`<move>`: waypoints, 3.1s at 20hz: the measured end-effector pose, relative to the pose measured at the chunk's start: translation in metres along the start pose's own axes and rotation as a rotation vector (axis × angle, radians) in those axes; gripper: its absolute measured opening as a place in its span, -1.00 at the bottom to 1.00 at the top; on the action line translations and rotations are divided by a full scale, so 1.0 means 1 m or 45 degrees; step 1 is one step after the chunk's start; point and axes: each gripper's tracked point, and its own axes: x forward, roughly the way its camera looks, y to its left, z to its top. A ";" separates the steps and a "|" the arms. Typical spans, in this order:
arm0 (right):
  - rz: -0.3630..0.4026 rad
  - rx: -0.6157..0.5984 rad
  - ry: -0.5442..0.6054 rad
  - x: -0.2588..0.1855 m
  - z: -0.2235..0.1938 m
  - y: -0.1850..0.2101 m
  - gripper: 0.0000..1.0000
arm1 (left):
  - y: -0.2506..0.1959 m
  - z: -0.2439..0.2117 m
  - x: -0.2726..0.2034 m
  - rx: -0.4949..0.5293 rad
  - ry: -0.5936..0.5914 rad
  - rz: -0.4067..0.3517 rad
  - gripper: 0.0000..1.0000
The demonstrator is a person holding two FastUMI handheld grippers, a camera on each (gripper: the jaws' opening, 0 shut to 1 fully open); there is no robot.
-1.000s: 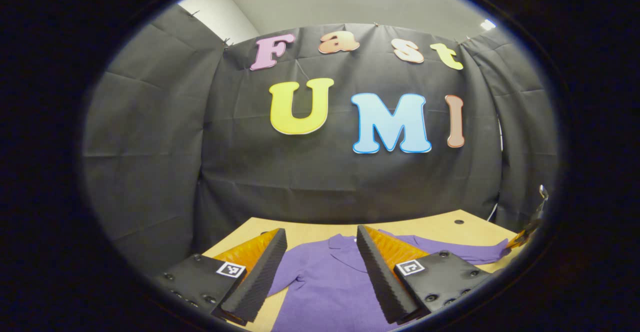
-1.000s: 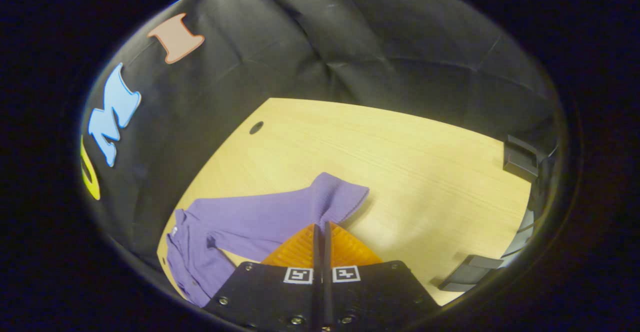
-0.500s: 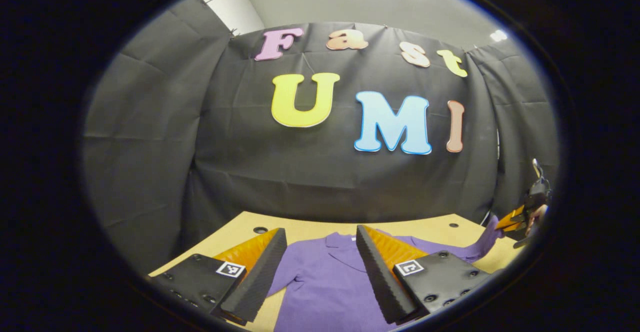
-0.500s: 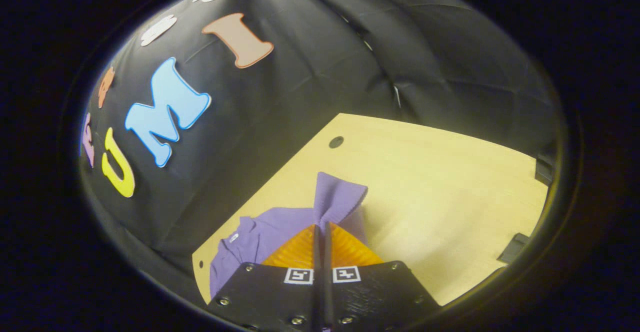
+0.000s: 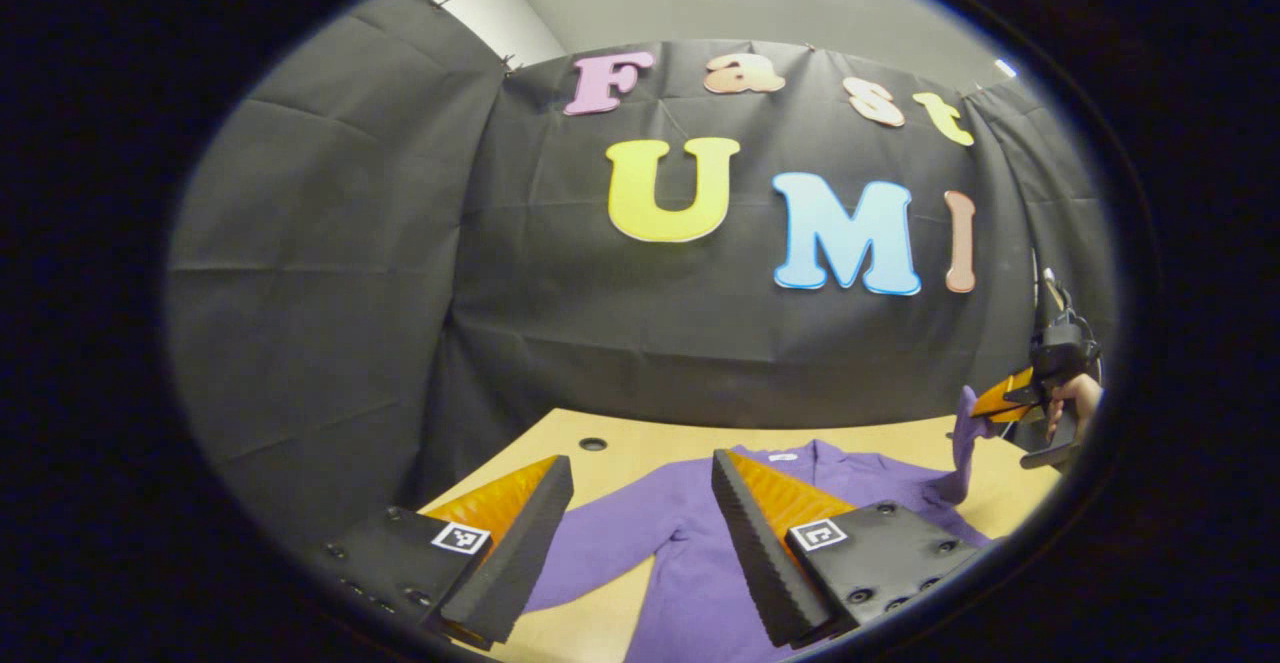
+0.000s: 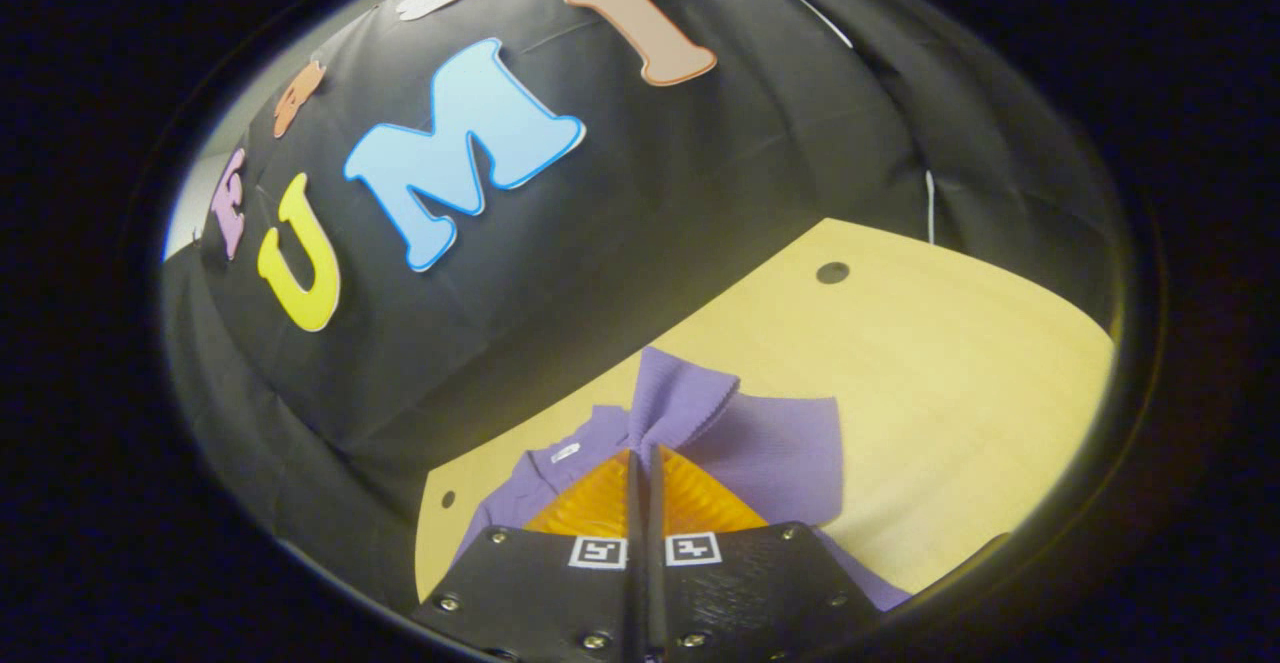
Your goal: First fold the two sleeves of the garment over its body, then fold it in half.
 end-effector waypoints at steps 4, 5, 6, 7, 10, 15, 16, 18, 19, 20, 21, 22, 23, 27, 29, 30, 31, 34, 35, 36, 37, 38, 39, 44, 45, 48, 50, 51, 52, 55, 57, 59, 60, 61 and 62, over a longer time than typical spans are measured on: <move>0.090 -0.040 0.078 0.008 -0.015 0.002 -1.00 | 0.045 -0.020 -0.012 -0.011 0.061 0.130 0.85; 0.115 -0.049 0.101 0.008 -0.020 0.003 -1.00 | 0.054 -0.024 -0.015 -0.024 0.076 0.156 0.86; 0.135 -0.054 0.122 0.012 -0.026 0.003 -1.00 | 0.062 -0.028 -0.019 -0.034 0.088 0.183 0.86; 0.158 -0.051 0.143 0.014 -0.032 0.002 -1.00 | 0.070 -0.032 -0.022 -0.044 0.098 0.209 0.87; 0.229 0.003 0.212 0.024 -0.053 0.008 -1.00 | 0.088 -0.043 -0.031 -0.068 0.131 0.275 0.90; 0.396 0.069 0.292 0.031 -0.086 0.018 -1.00 | 0.117 -0.066 -0.040 -0.112 0.186 0.382 0.84; 0.414 0.069 0.306 0.033 -0.094 0.020 -1.00 | 0.122 -0.072 -0.039 -0.129 0.198 0.399 0.84; 0.437 0.065 0.352 0.036 -0.113 0.030 -1.00 | 0.133 -0.084 -0.038 -0.166 0.222 0.435 0.87; 0.433 0.059 0.375 0.040 -0.122 0.033 -0.92 | 0.139 -0.090 -0.038 -0.182 0.236 0.455 0.89; 0.425 0.052 0.395 0.044 -0.129 0.035 -1.00 | 0.143 -0.097 -0.038 -0.197 0.252 0.474 0.91; 0.413 0.044 0.410 0.049 -0.135 0.034 -1.00 | 0.148 -0.103 -0.038 -0.209 0.267 0.494 0.93; 0.394 0.034 0.424 0.054 -0.139 0.032 -1.00 | 0.153 -0.107 -0.039 -0.218 0.282 0.511 0.96; 0.380 0.026 0.435 0.057 -0.145 0.030 -1.00 | 0.152 -0.112 -0.038 -0.226 0.293 0.526 0.84; 0.356 0.022 0.451 0.058 -0.151 0.027 -0.84 | 0.159 -0.125 -0.038 -0.248 0.316 0.552 0.86; 0.374 0.021 0.453 0.052 -0.150 0.030 -0.72 | 0.152 -0.129 -0.036 -0.262 0.321 0.549 0.84; 0.383 0.022 0.458 0.043 -0.148 0.032 -0.56 | 0.150 -0.129 -0.035 -0.267 0.323 0.547 0.84; 0.388 0.013 0.455 0.046 -0.149 0.034 -0.19 | 0.148 -0.130 -0.034 -0.272 0.323 0.544 0.92; 0.388 -0.048 0.407 0.034 -0.138 0.035 0.67 | 0.143 -0.131 -0.035 -0.285 0.315 0.549 0.91; 0.377 -0.080 0.380 0.029 -0.133 0.034 0.88 | 0.144 -0.131 -0.037 -0.292 0.313 0.560 0.90; 0.371 -0.106 0.359 0.024 -0.128 0.034 0.89 | 0.146 -0.132 -0.040 -0.297 0.315 0.573 0.84; 0.366 -0.128 0.339 0.018 -0.124 0.034 0.89 | 0.146 -0.135 -0.040 -0.303 0.318 0.590 0.84; 0.365 -0.152 0.318 0.010 -0.118 0.035 0.89 | 0.150 -0.138 -0.042 -0.310 0.325 0.612 0.84; 0.367 -0.181 0.295 0.002 -0.114 0.037 0.89 | 0.153 -0.142 -0.044 -0.320 0.340 0.637 0.90; 0.348 -0.379 0.229 -0.042 -0.096 0.023 0.89 | 0.180 -0.171 -0.050 -0.367 0.442 0.797 0.91; 0.335 -0.412 0.217 -0.049 -0.091 0.019 0.89 | 0.185 -0.176 -0.050 -0.365 0.457 0.823 0.84; 0.288 -0.517 0.134 -0.070 -0.072 0.007 0.89 | 0.200 -0.190 -0.050 -0.368 0.510 0.898 0.91; 0.246 -0.589 0.072 -0.087 -0.056 -0.004 0.89 | 0.210 -0.204 -0.048 -0.387 0.547 0.948 0.84; 0.233 -0.610 0.058 -0.093 -0.051 -0.007 0.93 | 0.215 -0.212 -0.049 -0.390 0.572 0.972 0.84; 0.223 -0.626 0.044 -0.098 -0.047 -0.011 0.93 | 0.218 -0.217 -0.049 -0.398 0.590 0.984 0.84; 0.206 -0.658 0.013 -0.111 -0.036 -0.016 0.92 | 0.221 -0.223 -0.051 -0.416 0.622 1.008 0.90; 0.192 -0.673 0.012 -0.116 -0.034 -0.021 0.93 | 0.221 -0.223 -0.051 -0.412 0.634 1.012 0.91; 0.194 -0.691 0.024 -0.120 -0.037 -0.023 0.94 | 0.220 -0.223 -0.050 -0.411 0.640 1.002 0.91; 0.199 -0.699 0.029 -0.122 -0.038 -0.024 0.93 | 0.219 -0.224 -0.050 -0.412 0.643 0.994 0.86; 0.203 -0.708 0.031 -0.124 -0.039 -0.024 0.93 | 0.219 -0.225 -0.050 -0.411 0.649 0.985 0.86; 0.204 -0.713 0.037 -0.125 -0.042 -0.024 0.94 | 0.219 -0.224 -0.051 -0.396 0.657 0.985 0.84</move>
